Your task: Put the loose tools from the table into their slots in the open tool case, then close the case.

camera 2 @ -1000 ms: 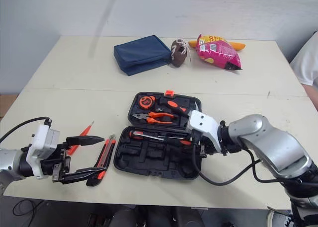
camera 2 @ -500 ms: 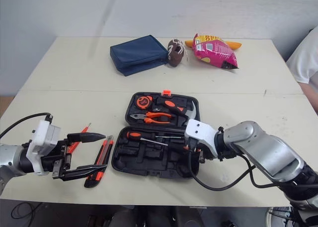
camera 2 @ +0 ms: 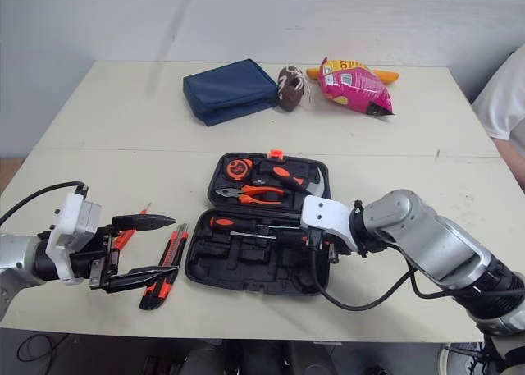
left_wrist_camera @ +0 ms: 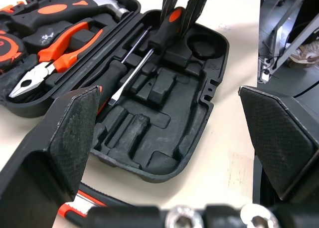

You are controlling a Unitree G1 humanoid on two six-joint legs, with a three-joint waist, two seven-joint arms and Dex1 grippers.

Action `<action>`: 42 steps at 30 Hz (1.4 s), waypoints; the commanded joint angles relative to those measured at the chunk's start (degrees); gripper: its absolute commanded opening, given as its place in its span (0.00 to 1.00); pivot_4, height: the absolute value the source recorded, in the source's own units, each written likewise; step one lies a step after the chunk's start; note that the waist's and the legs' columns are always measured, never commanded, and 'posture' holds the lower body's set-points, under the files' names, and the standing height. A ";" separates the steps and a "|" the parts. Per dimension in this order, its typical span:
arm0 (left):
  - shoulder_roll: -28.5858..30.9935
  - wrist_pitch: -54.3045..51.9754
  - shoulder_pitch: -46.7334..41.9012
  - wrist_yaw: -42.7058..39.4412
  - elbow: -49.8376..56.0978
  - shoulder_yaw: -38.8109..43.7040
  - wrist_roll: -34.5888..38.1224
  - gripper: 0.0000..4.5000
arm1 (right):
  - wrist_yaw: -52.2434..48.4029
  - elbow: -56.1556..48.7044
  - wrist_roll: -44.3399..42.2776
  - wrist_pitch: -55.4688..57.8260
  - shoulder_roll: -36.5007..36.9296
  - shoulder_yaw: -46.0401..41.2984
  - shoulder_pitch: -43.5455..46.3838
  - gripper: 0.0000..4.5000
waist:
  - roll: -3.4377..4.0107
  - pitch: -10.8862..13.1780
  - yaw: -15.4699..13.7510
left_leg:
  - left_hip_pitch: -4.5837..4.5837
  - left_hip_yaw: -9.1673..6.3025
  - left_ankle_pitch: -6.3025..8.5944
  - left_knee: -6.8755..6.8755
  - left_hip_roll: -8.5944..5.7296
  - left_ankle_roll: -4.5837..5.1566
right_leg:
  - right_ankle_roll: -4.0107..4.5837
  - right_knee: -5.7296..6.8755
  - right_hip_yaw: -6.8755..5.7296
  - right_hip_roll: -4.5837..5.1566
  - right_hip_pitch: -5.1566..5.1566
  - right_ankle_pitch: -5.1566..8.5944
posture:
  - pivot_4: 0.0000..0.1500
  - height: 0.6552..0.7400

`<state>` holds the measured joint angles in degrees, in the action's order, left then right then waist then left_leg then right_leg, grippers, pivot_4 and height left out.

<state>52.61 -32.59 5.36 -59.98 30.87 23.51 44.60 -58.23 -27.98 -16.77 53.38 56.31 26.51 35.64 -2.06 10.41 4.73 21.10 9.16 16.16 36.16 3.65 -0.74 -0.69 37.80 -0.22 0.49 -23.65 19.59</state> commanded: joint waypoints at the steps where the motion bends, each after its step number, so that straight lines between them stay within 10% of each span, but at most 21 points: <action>1: -0.38 0.08 0.56 0.73 1.76 0.47 0.54 1.00 | 0.24 1.30 2.24 1.72 0.51 1.95 -1.58 0.22 | -0.10 -0.06 -0.02 | 0.00 0.00 0.00 0.00 0.00 0.00 | 0.00 0.00 0.00 0.01 0.01 0.00 | 1.00 1.00; 26: -1.37 1.53 0.81 2.03 1.88 -0.71 0.04 1.00 | -1.47 1.78 3.13 0.71 -0.94 0.70 -2.28 0.22 | -0.54 -0.34 -0.19 | -0.01 -0.14 0.01 -0.01 0.00 -0.01 | 0.09 0.00 -0.16 0.05 0.07 0.04 | 1.00 1.00; 31: -1.32 1.54 1.86 1.96 1.81 -0.24 0.32 1.00 | -3.64 1.07 2.32 -1.02 -0.11 -0.59 -2.58 0.74 | -0.53 -0.33 -0.22 | 0.01 -0.15 0.01 -0.03 0.00 -0.01 | 0.10 -0.02 -0.18 0.05 0.06 0.05 | 1.00 1.00; 42: -1.13 1.61 3.92 1.42 2.00 1.19 0.65 1.00 | -8.95 1.53 -3.65 -4.56 2.65 -11.27 -4.88 0.74 | -0.30 -0.18 -0.29 | 0.10 -0.16 0.03 -0.02 0.00 -0.01 | 0.12 -0.03 -0.21 0.06 0.00 0.06 | 1.00 1.00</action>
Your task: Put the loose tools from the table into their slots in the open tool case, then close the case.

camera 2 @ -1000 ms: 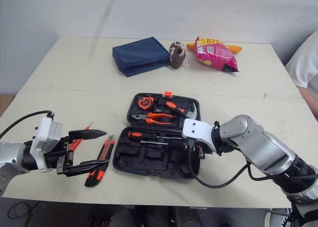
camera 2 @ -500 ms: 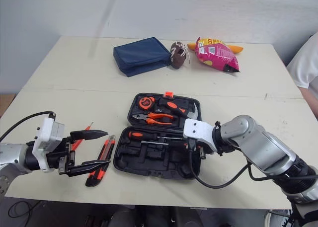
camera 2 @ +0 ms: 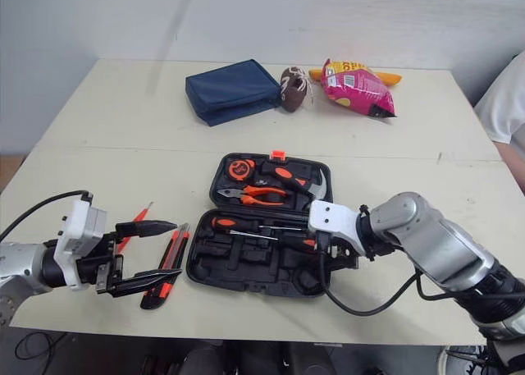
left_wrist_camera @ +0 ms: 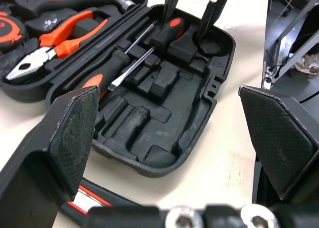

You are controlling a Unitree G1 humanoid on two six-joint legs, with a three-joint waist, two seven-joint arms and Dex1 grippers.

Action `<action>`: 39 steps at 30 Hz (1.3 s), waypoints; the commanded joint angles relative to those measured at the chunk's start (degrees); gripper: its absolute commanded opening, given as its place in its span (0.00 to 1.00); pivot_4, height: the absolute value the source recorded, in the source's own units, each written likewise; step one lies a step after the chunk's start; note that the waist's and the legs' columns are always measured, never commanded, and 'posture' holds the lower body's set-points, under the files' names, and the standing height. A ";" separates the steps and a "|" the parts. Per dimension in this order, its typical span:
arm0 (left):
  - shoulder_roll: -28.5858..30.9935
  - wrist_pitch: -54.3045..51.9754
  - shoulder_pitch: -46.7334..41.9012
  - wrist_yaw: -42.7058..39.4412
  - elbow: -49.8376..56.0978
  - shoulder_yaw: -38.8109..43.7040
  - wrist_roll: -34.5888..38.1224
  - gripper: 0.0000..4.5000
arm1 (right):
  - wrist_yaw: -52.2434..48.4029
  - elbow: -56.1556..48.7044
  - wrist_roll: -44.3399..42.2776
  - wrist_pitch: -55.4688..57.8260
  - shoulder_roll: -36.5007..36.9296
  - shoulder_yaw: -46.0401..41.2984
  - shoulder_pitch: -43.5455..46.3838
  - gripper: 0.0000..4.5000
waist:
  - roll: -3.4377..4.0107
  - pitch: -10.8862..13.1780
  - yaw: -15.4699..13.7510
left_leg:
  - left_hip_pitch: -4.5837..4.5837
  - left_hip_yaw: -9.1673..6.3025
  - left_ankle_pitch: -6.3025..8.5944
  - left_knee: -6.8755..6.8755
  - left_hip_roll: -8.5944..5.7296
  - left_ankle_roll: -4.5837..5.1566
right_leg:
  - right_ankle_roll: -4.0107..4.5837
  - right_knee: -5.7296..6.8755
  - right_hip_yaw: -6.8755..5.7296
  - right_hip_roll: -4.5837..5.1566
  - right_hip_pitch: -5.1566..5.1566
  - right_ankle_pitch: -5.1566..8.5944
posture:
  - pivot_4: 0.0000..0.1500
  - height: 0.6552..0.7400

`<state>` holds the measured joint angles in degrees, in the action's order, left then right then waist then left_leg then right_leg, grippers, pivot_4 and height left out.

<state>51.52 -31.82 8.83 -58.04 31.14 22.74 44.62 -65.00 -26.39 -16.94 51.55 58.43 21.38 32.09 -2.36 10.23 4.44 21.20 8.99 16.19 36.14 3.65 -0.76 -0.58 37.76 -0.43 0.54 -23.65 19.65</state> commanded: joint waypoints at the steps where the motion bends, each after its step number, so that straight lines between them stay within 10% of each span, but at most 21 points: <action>1: -0.07 0.98 0.54 -0.60 1.62 1.98 0.53 1.00 | -1.94 1.10 -4.78 -4.61 -0.74 -8.89 -2.47 0.74 | -0.01 0.00 0.00 | -0.01 0.00 0.00 0.00 0.00 0.00 | 0.00 0.00 0.00 0.00 0.00 0.00 | 1.00 1.00; 8: -0.24 2.27 0.11 -1.63 0.63 1.50 -0.05 1.00 | -6.03 5.94 -13.11 -22.27 -13.59 -17.78 -9.60 0.74 | 0.01 0.00 0.20 | -0.05 -0.01 -0.03 0.01 0.01 -0.02 | -0.01 0.07 -0.01 -0.06 0.04 0.00 | 1.00 1.00; 16: -0.07 2.80 -3.62 -1.47 -0.55 -1.24 -0.91 1.00 | -2.86 14.97 -4.79 -36.00 -24.73 -10.75 -11.80 0.03 | -0.01 -0.01 0.18 | -0.04 -0.04 -0.03 0.04 0.00 -0.02 | -0.02 0.10 -0.02 -0.04 0.06 -0.01 | 1.00 1.00; 39: -0.29 2.32 -3.38 -0.42 0.35 -1.19 -0.87 1.00 | 2.11 21.52 2.69 -32.38 -26.90 -6.51 -9.84 0.01 | -0.01 -0.02 0.31 | -0.15 -0.04 -0.07 0.05 0.01 -0.10 | 0.00 0.21 -0.03 -0.05 0.09 -0.02 | 1.00 1.00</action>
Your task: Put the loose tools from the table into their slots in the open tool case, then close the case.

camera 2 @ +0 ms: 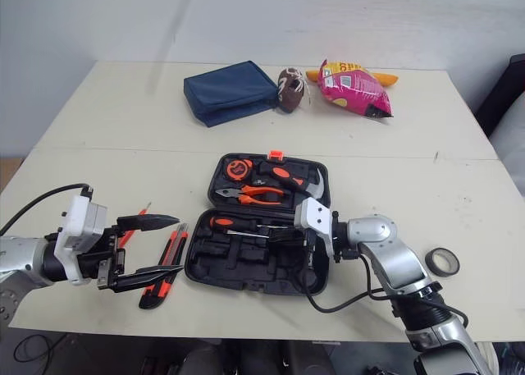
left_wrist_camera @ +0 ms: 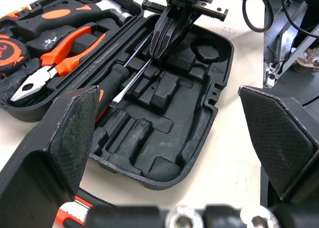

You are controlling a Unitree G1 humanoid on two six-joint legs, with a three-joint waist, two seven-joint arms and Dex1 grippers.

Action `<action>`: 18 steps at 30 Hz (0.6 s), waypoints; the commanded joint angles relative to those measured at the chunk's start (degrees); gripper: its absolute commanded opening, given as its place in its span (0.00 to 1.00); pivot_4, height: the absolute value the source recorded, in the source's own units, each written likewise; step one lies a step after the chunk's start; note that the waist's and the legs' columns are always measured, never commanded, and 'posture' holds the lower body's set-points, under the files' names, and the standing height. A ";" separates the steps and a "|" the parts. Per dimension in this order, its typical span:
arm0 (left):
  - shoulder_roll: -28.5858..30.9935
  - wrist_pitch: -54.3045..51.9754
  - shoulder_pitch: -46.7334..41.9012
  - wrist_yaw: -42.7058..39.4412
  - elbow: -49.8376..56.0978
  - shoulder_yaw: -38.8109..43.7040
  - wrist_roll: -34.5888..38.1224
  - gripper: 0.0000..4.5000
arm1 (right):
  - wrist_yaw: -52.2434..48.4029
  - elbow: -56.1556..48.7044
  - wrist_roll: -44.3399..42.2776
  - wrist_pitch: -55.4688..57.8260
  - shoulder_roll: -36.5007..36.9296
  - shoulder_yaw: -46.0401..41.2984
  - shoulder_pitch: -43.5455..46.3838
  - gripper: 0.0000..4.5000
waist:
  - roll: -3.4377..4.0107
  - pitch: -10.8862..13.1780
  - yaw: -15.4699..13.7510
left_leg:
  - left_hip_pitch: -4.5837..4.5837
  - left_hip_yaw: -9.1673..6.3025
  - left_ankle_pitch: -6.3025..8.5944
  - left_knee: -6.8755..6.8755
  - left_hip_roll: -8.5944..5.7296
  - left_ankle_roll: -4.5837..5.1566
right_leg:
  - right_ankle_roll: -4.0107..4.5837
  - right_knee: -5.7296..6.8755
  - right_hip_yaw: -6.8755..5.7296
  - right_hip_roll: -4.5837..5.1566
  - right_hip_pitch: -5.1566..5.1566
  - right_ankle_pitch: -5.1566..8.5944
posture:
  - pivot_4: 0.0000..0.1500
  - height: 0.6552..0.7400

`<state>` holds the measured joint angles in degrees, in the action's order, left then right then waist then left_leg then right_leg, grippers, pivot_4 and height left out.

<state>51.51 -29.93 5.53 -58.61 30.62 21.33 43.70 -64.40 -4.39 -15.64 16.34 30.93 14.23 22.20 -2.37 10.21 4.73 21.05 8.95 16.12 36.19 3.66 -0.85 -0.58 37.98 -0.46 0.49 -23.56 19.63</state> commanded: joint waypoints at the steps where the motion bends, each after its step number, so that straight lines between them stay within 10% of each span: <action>1: -0.40 0.44 -0.10 0.29 0.95 0.09 0.05 1.00 | 2.19 -0.31 1.79 3.92 0.65 0.89 0.06 0.01 | -0.01 -0.01 0.03 | 0.00 0.00 0.00 0.00 0.00 0.00 | 0.00 0.00 0.00 0.00 0.00 0.00 | 1.00 1.00; 18: -1.11 -1.90 -0.81 3.99 3.48 -1.11 0.86 1.00 | 6.08 -1.97 5.53 14.58 1.49 6.47 3.08 0.01 | -0.44 -0.33 0.05 | -0.96 -0.02 0.15 -0.16 0.04 0.20 | 0.24 -0.14 -0.07 0.02 0.98 -0.03 | 1.00 1.00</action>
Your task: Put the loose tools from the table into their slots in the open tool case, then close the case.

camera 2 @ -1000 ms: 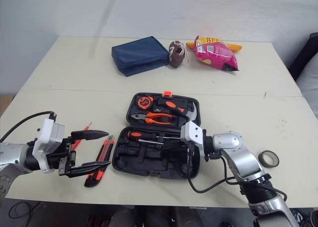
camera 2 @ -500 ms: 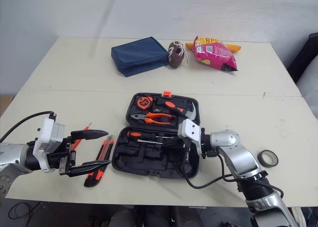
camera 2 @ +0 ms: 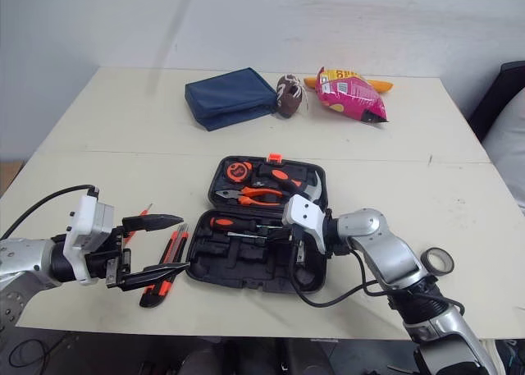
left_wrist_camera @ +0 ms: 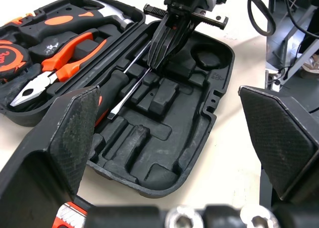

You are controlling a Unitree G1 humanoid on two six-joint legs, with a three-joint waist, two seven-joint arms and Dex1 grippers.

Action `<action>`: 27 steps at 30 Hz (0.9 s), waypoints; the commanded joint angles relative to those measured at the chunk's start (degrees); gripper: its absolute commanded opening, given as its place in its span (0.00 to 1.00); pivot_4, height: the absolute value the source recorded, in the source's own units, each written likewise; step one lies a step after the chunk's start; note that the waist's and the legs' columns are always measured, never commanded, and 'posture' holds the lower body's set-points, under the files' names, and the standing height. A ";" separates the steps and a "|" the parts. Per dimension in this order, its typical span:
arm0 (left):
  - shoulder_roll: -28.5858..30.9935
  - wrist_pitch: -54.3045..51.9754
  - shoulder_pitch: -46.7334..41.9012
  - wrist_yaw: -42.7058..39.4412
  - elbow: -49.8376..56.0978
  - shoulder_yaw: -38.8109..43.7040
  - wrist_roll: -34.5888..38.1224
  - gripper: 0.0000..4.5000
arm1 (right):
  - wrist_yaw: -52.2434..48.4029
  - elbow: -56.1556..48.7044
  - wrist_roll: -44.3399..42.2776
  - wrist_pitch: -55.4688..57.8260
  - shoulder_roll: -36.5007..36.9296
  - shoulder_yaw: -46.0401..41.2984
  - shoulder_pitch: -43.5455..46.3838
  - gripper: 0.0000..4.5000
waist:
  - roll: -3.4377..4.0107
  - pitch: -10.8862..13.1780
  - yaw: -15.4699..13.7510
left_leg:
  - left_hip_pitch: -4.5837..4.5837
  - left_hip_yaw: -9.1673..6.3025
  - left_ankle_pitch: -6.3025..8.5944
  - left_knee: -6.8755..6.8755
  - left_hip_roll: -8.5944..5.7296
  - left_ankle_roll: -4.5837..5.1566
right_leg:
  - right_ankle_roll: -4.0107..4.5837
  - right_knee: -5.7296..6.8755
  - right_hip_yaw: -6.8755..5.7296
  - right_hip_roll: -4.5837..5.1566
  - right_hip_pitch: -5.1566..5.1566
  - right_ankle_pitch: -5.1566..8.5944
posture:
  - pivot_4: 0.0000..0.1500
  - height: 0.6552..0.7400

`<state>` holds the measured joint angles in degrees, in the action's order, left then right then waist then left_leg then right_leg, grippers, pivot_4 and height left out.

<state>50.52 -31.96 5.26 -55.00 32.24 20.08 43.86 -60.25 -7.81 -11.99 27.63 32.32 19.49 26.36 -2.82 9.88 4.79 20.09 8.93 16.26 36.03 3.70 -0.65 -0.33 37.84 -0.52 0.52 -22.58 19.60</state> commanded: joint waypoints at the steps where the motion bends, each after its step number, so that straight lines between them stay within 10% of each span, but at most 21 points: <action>1: -0.30 0.23 -0.63 0.64 1.86 0.24 0.61 1.00 | 1.48 0.68 0.01 3.23 -0.54 -0.02 -1.09 0.01 | 0.00 0.00 0.02 | 0.01 0.00 0.00 0.00 0.01 0.00 | 0.01 0.00 -0.01 0.00 -0.01 0.00 | 1.00 1.00; 13: -0.92 7.52 2.74 -0.30 -11.12 11.70 -5.52 1.00 | -6.02 2.67 -21.16 -8.58 10.15 -35.89 -10.31 0.01 | 0.52 0.35 -0.96 | 0.51 -0.05 0.06 -0.03 -0.01 -0.06 | -0.05 -0.16 -0.06 -0.02 -0.44 0.06 | 1.00 1.00; 17: -1.63 12.04 2.60 0.40 -18.86 15.20 -8.74 1.00 | -8.75 9.00 -16.04 -20.22 15.68 -42.65 -15.43 0.25 | 0.55 0.38 -1.44 | 0.54 -0.05 0.13 -0.04 -0.01 0.04 | -0.03 -0.24 -0.06 -0.04 -0.49 0.07 | 1.00 1.00; 23: 2.24 23.75 0.95 2.53 -43.56 23.34 -16.48 1.00 | -9.33 32.27 -10.50 -44.23 21.82 -56.14 -23.93 0.93 | 0.66 0.49 -1.56 | 0.53 0.01 0.13 -0.09 -0.02 0.06 | 0.00 -0.29 -0.06 -0.05 -0.55 0.09 | 1.00 1.00; 27: 6.12 30.34 1.63 2.77 -57.33 25.80 -20.46 1.00 | -9.24 46.15 -9.13 -53.66 26.02 -60.01 -26.36 0.97 | 0.68 0.53 -1.05 | 0.53 0.15 0.17 -0.09 -0.01 0.11 | -0.01 -0.30 0.00 -0.01 -0.59 0.09 | 1.00 1.00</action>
<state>54.25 -6.03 6.44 -52.68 -18.95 42.77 25.65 -70.15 32.77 -21.75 -20.73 56.01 -37.16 1.04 -2.14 10.41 3.73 20.61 9.10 16.42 35.93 3.69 -0.53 -0.34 37.54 -0.51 0.52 -23.17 19.69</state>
